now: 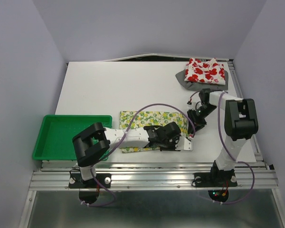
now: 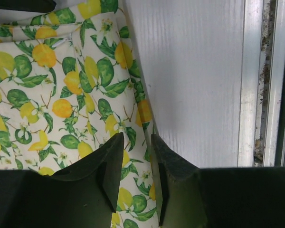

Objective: Fold and stack the skirts
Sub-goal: Fold the skirt

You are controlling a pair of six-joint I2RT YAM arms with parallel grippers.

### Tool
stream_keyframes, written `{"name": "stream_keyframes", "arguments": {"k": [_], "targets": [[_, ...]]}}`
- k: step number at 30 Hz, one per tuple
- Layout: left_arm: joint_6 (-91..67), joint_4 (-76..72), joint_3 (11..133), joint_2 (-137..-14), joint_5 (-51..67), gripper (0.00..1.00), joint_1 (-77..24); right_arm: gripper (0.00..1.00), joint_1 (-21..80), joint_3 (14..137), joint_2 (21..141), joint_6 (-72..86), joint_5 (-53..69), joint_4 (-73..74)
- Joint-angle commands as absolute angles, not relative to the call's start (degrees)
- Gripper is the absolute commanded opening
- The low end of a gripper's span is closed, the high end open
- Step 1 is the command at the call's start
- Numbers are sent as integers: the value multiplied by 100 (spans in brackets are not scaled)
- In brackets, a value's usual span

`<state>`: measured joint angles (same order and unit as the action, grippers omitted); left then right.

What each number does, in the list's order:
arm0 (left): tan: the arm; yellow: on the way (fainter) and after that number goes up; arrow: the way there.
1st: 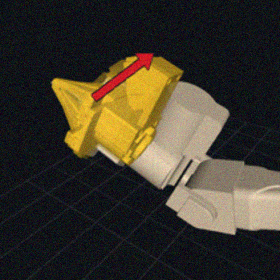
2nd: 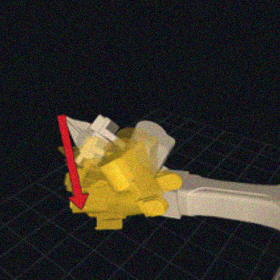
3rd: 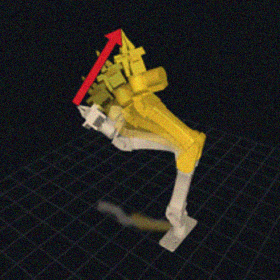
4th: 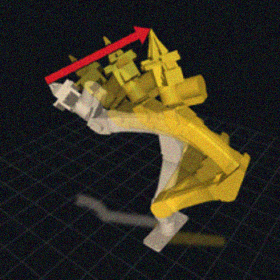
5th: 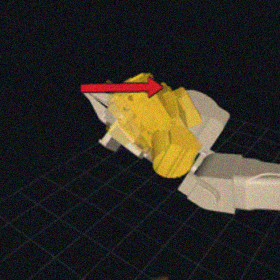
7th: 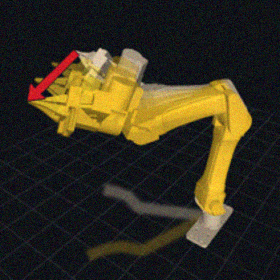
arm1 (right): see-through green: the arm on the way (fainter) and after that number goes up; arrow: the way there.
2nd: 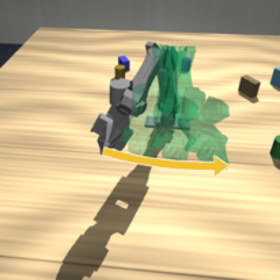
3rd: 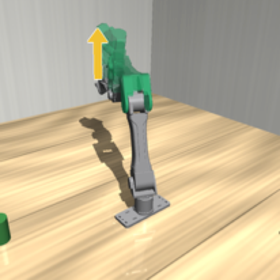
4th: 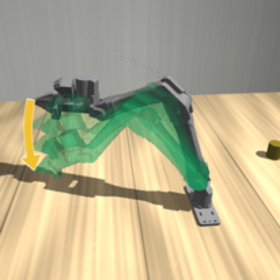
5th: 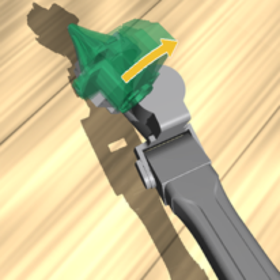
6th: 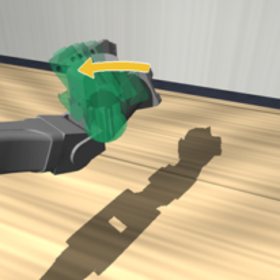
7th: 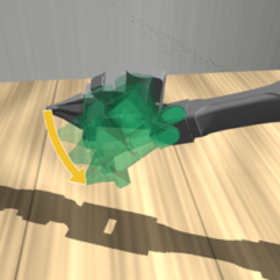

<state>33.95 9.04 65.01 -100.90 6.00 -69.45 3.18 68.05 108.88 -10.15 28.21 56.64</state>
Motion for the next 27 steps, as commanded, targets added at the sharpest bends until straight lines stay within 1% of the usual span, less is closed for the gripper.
{"name": "stream_keyframes", "arguments": {"k": [1, 4, 5, 7, 9, 11, 13, 15, 20, 27], "targets": [[3296, 809, 6864, -10195, 905, 41, -7022, 33, 343, 6776, 10960, -949, 3014, 5669], [3234, 686, 6908, -10353, 800, 38, -7022, 33, 343, 6768, 10995, -958, 3032, 5669], [3234, 659, 6908, -10414, 800, 32, -7022, 33, 343, 6768, 11004, -958, 3041, 5669], [3234, 633, 6995, -10494, 800, 27, -7031, 32, 343, 6768, 11021, -967, 3059, 5669], [3252, 633, 7092, -10599, 774, 20, -7031, 32, 343, 6768, 11039, -975, 3076, 5669], [3261, 624, 7136, -10687, 765, 17, -7031, 32, 343, 6768, 11048, -967, 3076, 5669], [3270, 607, 7215, -10757, 782, 12, -7022, 33, 343, 6768, 11065, -967, 3085, 5660], [3270, 624, 7268, -10810, 791, 10, -7022, 32, 343, 6759, 11083, -975, 3094, 5660], [3243, 545, 7339, -10863, 765, 0, -7023, 33, 343, 6767, 11118, -967, 3094, 5669], [3270, 457, 7409, -10846, 861, 0, -7022, 32, 343, 6768, 11180, -967, 3085, 5660]]}}
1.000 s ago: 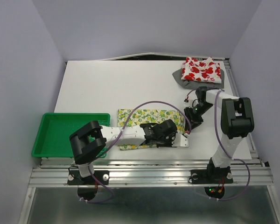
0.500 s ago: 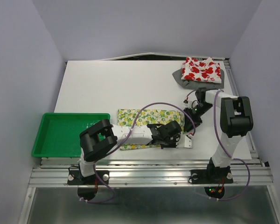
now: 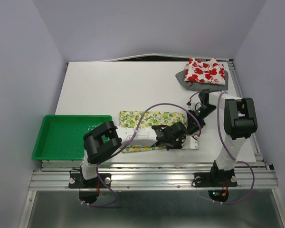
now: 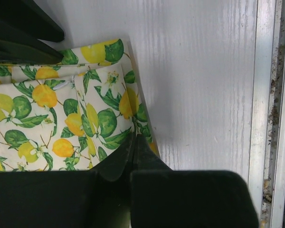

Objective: Fold and stack the skirts
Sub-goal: Fold the skirt

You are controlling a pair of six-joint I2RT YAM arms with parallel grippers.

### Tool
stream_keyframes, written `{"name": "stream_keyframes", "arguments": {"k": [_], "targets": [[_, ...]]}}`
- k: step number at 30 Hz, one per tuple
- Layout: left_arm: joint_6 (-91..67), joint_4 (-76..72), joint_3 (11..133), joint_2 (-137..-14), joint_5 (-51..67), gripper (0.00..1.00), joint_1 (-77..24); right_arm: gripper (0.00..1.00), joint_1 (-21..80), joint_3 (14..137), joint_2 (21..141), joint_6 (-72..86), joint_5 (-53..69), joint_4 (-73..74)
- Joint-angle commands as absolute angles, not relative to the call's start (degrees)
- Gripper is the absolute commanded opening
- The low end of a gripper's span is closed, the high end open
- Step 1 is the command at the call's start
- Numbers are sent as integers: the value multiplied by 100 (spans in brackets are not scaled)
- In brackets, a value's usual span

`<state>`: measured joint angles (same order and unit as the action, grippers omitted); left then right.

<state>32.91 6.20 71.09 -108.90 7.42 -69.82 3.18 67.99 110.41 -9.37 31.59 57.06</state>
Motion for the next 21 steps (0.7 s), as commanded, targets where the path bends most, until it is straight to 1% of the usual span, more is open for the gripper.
{"name": "stream_keyframes", "arguments": {"k": [1, 3, 4, 5, 6, 7, 8, 9, 16, 20, 21], "targets": [[3287, 474, 7479, -10863, 853, 0, -7031, 32, 343, 6768, 11197, -967, 3076, 5660], [3296, 605, 7558, -10898, 809, 1, -7022, 33, 343, 6768, 11188, -967, 3076, 5669], [3278, 650, 7593, -10890, 704, 8, -7022, 33, 343, 6768, 11188, -975, 3076, 5669], [3287, 694, 7585, -10811, 677, 22, -7022, 33, 343, 6768, 11188, -958, 3076, 5660], [3339, 729, 7550, -10758, 633, 30, -7022, 33, 343, 6768, 11188, -958, 3067, 5660], [3340, 738, 7454, -10688, 607, 36, -7022, 33, 343, 6759, 11188, -958, 3067, 5660], [3349, 738, 7410, -10592, 598, 44, -7031, 33, 343, 6767, 11197, -958, 3067, 5651], [3357, 790, 7383, -10556, 572, 46, -7023, 33, 343, 6768, 11206, -967, 3067, 5651], [3524, 984, 7234, -10757, 457, 46, -6979, 33, 343, 6768, 11206, -958, 3050, 5660], [3551, 932, 7303, -10933, 475, 34, -6926, 33, 343, 6759, 11206, -949, 3050, 5660], [3559, 932, 7339, -10986, 492, 26, -6917, 33, 343, 6759, 11206, -958, 3050, 5660]]}}
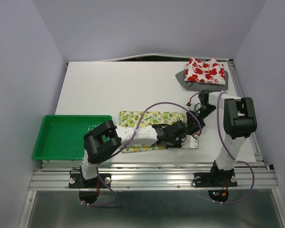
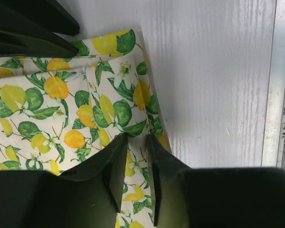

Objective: Fold and stack the skirts
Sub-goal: Fold the skirt

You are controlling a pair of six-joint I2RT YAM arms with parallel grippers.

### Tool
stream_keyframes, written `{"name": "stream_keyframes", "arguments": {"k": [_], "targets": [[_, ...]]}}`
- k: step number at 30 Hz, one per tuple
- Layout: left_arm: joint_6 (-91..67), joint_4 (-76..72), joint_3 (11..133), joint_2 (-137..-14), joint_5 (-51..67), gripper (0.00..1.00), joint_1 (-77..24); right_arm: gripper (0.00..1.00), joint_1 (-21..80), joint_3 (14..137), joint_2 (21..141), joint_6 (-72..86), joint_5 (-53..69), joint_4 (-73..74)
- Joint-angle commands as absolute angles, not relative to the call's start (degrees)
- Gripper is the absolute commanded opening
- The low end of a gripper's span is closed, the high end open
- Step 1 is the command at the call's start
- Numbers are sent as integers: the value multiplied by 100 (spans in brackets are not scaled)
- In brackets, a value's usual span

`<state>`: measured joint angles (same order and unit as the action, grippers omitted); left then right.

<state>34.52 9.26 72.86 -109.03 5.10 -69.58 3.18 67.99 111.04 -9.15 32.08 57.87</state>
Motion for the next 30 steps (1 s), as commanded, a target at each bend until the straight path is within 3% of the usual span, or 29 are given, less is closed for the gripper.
{"name": "stream_keyframes", "arguments": {"k": [1, 5, 8, 25, 29, 30], "targets": [[3568, 897, 7400, -11004, 492, 22, -6908, 33, 343, 6759, 11232, -949, 3050, 5660], [3595, 888, 7620, -11083, 536, 5, -6908, 33, 343, 6759, 11241, -967, 3067, 5660], [3577, 931, 7778, -11144, 633, 0, -6917, 33, 343, 6768, 11259, -967, 3067, 5660], [3375, 1037, 8033, -11241, 1019, 0, -6952, 33, 343, 6768, 11232, -932, 3102, 5660], [3331, 1125, 7964, -11294, 984, 20, -6952, 41, 291, 7013, 11215, -1159, 3112, 6001], [3331, 1134, 7876, -11120, 984, 30, -6952, 48, 290, 7249, 11189, -1221, 3094, 6099]]}}
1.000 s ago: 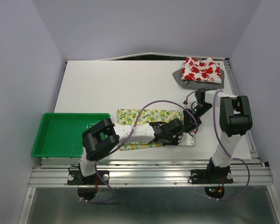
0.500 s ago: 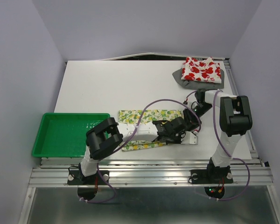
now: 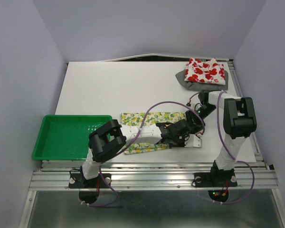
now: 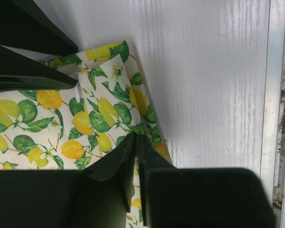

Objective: Fold and stack the skirts
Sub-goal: Fold the skirt

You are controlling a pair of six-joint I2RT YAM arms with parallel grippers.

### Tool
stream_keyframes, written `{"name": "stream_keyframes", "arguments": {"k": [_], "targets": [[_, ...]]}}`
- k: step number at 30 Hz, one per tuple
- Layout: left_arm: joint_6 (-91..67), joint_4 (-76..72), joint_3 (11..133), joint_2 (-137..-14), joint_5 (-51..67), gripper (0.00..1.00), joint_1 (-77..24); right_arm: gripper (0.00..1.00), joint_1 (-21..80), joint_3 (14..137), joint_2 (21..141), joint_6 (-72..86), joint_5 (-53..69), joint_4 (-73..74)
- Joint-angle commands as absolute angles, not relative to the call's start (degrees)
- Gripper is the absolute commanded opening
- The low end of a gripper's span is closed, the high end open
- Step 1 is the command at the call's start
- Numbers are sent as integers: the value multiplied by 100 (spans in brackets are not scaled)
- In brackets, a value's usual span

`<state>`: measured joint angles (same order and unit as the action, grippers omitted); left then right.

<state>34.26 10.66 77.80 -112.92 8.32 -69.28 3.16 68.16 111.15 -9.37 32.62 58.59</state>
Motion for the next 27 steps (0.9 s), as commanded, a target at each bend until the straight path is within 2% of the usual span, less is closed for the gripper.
{"name": "stream_keyframes", "arguments": {"k": [1, 2, 5, 6, 8, 11, 14, 19, 22, 27], "targets": [[3331, 1177, 7727, -10996, 1010, 34, -6952, 50, 238, 7399, 11154, -1343, 3007, 6204], [3340, 1239, 7673, -10725, 1028, 42, -6961, 53, 237, 7574, 11075, -1406, 2936, 6405], [3340, 1651, 7481, -10093, 1055, 44, -6943, 67, 237, 8488, 10943, -1696, 2593, 6775], [3357, 1870, 7419, -9916, 1089, 48, -6935, 73, 237, 8743, 10942, -1775, 2532, 6855], [3323, 2134, 7191, -9329, 1230, 52, -6873, 78, 237, 9507, 11021, -1924, 2557, 7039], [3139, 2258, 6892, -8834, 1423, 55, -6567, 78, 386, 10437, 11284, -2117, 2611, 7250], [2936, 2495, 6829, -8421, 1827, 54, -5944, 73, 869, 10941, 11689, -2223, 2392, 7199], [3417, 3302, 7399, -8621, 2958, 55, -3846, 66, 1773, 11179, 12093, -2610, 2189, 6795], [3533, 3603, 7699, -8675, 3618, 54, -3106, 63, 2239, 11556, 12471, -2760, 2092, 6671], [3305, 3349, 7419, -8412, 3920, 54, -2602, 63, 2777, 12295, 13165, -2584, 2302, 6531]]}}
